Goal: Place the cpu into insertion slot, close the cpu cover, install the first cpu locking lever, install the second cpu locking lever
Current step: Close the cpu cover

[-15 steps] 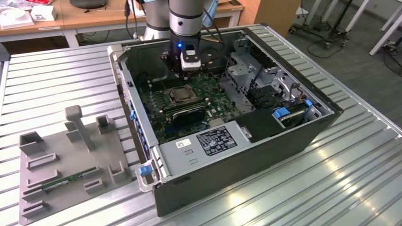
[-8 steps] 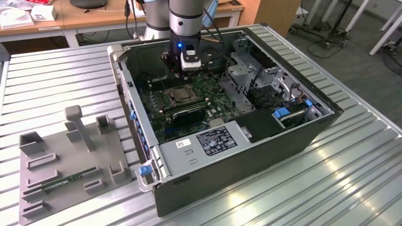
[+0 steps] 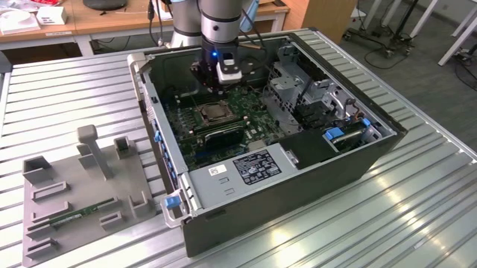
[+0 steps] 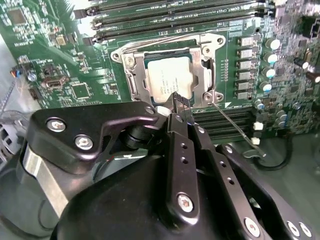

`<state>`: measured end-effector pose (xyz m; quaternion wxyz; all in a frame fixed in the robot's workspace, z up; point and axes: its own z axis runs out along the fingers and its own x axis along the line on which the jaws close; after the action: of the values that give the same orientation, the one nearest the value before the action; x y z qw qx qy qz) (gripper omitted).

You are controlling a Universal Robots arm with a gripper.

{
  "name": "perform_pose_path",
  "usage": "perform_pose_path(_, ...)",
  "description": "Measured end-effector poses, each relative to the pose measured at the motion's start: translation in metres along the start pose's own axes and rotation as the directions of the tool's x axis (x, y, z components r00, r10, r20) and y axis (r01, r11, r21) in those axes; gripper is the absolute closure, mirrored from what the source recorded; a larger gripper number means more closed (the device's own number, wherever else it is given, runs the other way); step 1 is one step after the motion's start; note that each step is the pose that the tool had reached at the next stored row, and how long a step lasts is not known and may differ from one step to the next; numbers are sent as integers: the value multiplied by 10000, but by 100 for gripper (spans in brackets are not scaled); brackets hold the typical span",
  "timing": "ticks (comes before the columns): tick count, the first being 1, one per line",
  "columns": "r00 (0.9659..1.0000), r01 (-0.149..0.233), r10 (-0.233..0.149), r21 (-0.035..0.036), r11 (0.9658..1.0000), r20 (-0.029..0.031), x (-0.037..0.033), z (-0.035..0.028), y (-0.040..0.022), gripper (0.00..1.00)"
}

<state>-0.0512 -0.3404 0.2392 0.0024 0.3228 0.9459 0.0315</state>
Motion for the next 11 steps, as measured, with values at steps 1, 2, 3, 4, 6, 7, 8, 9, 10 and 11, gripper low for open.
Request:
perform_pose_path(1,9999,151,-151,3,9999,-9,0,0,0,89)
perform_pose_path(2,9995,323,-323,5,9995,-20,0,0,0,89)
perform_pose_path(3,9987,504,-504,8,9987,-31,0,1,0,89)
perform_pose_path(4,9977,681,-681,10,9977,-42,0,1,0,89)
perform_pose_path(6,9945,1050,-1049,14,9945,-65,0,2,0,89)
perform_pose_path(7,9924,1229,-1229,16,9924,-76,0,2,0,89)
perform_pose_path(8,9900,1406,-1406,17,9901,-88,0,3,0,89)
perform_pose_path(9,9873,1583,-1583,19,9874,-99,0,3,0,89)
perform_pose_path(10,9843,1762,-1761,19,9844,-110,0,4,0,89)
perform_pose_path(11,9810,1937,-1936,20,9811,-122,0,4,0,89)
